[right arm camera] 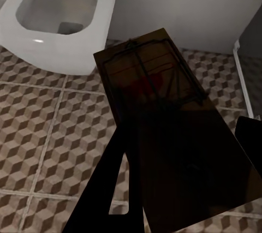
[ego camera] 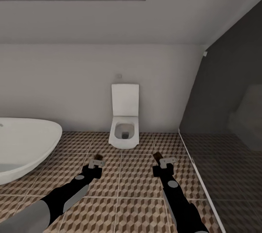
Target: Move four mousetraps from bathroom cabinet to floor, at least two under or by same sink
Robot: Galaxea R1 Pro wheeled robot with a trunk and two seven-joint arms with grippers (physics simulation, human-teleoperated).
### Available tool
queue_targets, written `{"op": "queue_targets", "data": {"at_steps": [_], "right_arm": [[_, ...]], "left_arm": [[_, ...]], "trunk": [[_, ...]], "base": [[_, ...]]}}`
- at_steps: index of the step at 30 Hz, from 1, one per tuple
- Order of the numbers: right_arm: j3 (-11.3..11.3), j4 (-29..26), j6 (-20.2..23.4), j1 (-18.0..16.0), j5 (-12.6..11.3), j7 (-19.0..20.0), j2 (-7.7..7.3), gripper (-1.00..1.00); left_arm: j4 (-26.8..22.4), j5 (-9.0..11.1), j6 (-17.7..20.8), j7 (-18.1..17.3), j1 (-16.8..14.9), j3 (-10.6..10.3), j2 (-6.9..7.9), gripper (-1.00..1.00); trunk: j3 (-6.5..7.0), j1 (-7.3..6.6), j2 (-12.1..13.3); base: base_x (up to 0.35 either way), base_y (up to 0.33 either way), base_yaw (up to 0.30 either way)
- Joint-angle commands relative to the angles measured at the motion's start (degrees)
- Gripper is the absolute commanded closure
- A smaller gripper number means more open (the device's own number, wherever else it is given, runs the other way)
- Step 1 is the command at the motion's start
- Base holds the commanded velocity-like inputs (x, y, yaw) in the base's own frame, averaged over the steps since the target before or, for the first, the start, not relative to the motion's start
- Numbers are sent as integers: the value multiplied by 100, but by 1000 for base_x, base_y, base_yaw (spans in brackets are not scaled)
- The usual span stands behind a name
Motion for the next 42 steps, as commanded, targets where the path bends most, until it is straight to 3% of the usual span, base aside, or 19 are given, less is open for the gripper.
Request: {"op": "queue_targets", "data": {"at_steps": [1, 42], "right_arm": [[-1, -8, 42, -3, 62, -26, 4, 100], [79, -14, 42, -3, 62, -26, 4, 100]], "left_arm": [[-8, 32, 16, 35, -9, -37, 9, 100], [112, 30, 27, 30, -9, -47, -68, 100]], "trunk": [[-37, 24, -50], [-1139, 925, -1695]], "base": [[0, 0, 0], [0, 0, 0]]}}
